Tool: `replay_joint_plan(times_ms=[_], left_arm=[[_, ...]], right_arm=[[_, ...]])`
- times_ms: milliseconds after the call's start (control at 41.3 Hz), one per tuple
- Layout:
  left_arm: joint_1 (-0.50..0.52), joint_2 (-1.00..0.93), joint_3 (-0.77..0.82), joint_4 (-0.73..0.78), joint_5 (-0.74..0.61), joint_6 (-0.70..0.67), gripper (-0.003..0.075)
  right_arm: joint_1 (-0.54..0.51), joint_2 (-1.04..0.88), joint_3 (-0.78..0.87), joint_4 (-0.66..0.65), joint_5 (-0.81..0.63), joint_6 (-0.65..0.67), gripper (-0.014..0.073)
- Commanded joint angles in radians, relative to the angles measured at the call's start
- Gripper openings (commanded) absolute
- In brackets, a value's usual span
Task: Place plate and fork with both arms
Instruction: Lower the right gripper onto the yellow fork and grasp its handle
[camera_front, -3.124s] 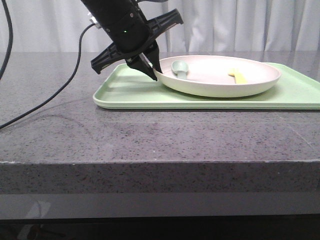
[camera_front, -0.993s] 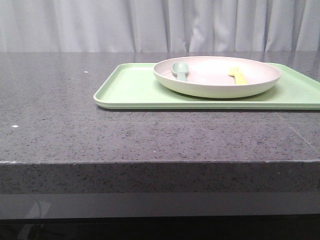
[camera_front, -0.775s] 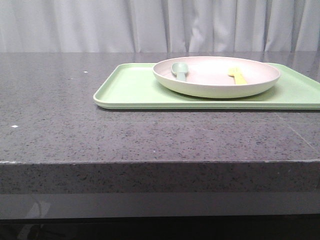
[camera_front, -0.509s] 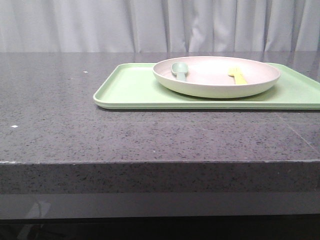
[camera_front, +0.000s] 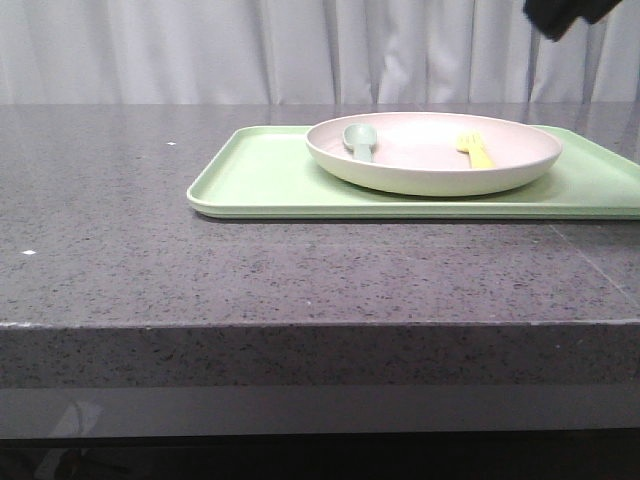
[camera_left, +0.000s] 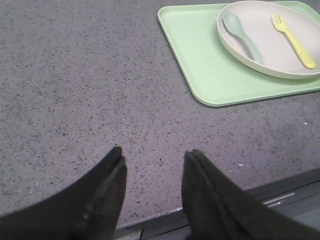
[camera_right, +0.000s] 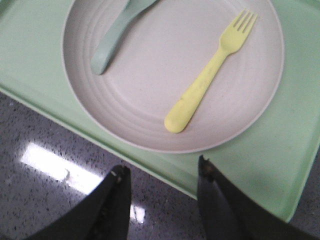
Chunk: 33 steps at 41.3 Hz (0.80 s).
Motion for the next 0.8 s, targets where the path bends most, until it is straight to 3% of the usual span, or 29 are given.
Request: replay_joint_plan(times_ms=[0, 145, 460, 775], left_arm=[[0.001, 0.002, -0.023, -0.003, -0.075, -0.012, 0.0284], [0.001, 0.002, -0.023, -0.003, -0.075, -0.012, 0.0284], [0.001, 0.002, -0.023, -0.003, -0.075, -0.012, 0.0284], [0.001, 0.002, -0.023, -0.003, -0.075, -0.012, 0.0284]], right_arm=[[-0.024, 0.053, -0.104, 0.007, -0.007, 0.061, 0.0341], [-0.065, 0.177, -0.225, 0.008, 0.054, 0.132, 0.0341], [-0.077, 0.307, -0.366, 0.003, 0.118, 0.130, 0.0341], [-0.095, 0.462, -0.533, 0.009, 0.267, 0.218, 0.0341]])
